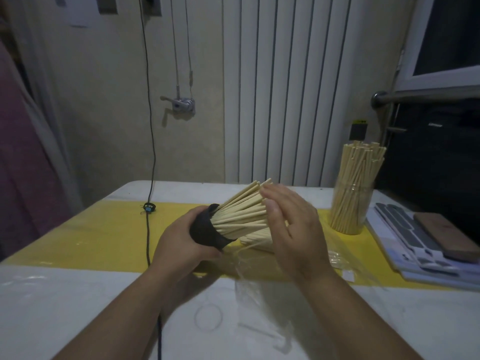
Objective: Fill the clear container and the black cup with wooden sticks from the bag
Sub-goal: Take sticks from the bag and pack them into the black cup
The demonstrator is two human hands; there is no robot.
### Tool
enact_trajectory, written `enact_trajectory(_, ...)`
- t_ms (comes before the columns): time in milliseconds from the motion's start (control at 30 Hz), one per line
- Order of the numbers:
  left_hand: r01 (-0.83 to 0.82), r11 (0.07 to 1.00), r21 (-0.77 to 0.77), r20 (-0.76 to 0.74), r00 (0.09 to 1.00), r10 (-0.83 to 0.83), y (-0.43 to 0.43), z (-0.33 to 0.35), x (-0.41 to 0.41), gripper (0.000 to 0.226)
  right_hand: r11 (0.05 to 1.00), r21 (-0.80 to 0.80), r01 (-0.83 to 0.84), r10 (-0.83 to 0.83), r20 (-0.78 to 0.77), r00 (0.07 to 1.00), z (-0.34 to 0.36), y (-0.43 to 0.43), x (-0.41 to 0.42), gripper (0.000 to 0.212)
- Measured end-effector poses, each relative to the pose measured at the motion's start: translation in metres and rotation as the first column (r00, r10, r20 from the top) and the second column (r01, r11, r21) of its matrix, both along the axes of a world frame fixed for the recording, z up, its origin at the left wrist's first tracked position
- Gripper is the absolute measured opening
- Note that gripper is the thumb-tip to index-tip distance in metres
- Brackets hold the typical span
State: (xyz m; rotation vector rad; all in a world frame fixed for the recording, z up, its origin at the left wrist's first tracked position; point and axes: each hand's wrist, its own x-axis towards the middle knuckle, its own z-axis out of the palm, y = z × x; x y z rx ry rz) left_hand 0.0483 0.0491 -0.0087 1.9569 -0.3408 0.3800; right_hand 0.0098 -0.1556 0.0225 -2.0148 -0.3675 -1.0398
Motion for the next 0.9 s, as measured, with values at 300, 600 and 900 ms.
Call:
enact_trajectory(300, -0.003, 0.996, 0.091, 0.048, 0.999, -0.001, -0.003, -0.003, 0.004, 0.082, 0.998, 0.035, 0.049, -0.04, -0.208, 0.977, -0.009, -0.002, 0.007, 0.043)
enact_trajectory(600, 0.005, 0.997, 0.076, 0.038, 0.999, -0.008, 0.0, -0.004, 0.001, 0.083, 0.92, 0.393, 0.018, 0.036, -0.129, 0.991, 0.009, -0.021, -0.001, 0.033)
enact_trajectory(900, 0.015, 1.0, -0.003, 0.023, 1.0, -0.015, -0.001, -0.003, -0.001, 0.079, 0.93, 0.359, 0.083, 0.075, -0.406, 0.911, 0.014, -0.039, 0.003, 0.025)
